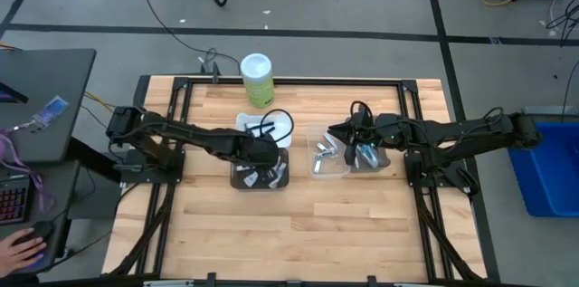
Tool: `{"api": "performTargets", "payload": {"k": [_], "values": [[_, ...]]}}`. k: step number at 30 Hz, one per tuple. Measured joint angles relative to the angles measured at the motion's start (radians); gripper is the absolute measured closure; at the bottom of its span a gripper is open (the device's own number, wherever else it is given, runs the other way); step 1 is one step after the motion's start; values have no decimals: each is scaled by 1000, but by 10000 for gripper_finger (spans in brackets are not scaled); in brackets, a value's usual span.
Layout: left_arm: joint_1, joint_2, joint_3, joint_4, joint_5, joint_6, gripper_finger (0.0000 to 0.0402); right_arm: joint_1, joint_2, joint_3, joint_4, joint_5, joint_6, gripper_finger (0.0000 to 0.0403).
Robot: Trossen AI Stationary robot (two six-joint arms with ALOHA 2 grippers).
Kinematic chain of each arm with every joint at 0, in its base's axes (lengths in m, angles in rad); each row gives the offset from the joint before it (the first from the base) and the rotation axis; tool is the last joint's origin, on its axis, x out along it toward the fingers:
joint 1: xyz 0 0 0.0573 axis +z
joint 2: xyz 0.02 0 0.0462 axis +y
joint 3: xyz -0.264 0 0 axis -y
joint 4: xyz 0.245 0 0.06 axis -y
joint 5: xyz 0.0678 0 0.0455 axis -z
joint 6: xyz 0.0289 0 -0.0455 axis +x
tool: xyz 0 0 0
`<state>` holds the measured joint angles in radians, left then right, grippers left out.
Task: Pick & Place Travel size toiletries
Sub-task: Return to Home Position
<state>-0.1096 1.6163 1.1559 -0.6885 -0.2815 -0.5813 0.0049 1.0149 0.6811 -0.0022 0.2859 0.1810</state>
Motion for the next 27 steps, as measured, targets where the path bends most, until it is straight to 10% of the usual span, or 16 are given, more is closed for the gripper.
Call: {"api": "performTargets", "payload": {"k": [5,17,27], "values": [[-10,-23,38,-35,20,-39,256,0,-9,0,-17,-53,-90,337],[-72,-386,70,-45,-327,172,279,1,-308,0,-154,-194,-150,338],[-69,-768,-205,194,-232,436,291,0,-648,0,-406,-568,-330,339]]}}
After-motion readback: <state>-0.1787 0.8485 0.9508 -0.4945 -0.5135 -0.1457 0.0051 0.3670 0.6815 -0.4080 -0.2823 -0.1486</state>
